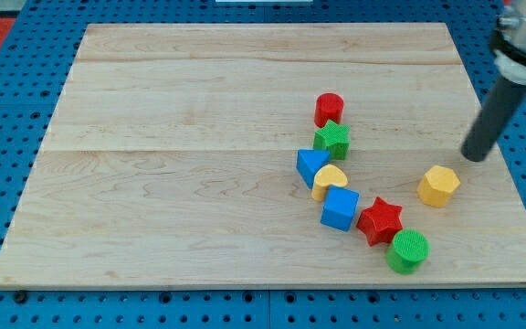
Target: Move yellow hexagon along with the yellow heart towards left
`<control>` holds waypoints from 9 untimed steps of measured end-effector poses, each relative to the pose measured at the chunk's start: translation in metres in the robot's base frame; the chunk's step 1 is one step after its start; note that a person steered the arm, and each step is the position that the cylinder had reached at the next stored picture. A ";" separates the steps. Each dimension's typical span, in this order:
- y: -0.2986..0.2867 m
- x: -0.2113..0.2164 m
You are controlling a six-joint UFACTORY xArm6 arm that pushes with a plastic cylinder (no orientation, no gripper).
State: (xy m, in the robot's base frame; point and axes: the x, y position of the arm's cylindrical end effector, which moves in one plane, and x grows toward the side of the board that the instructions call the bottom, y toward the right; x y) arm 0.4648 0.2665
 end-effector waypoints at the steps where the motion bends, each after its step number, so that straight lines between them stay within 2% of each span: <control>1: -0.038 0.031; 2: -0.070 0.035; 3: -0.037 0.048; 4: -0.066 0.056; 6: -0.237 0.035; 8: -0.302 0.020; 9: -0.286 0.021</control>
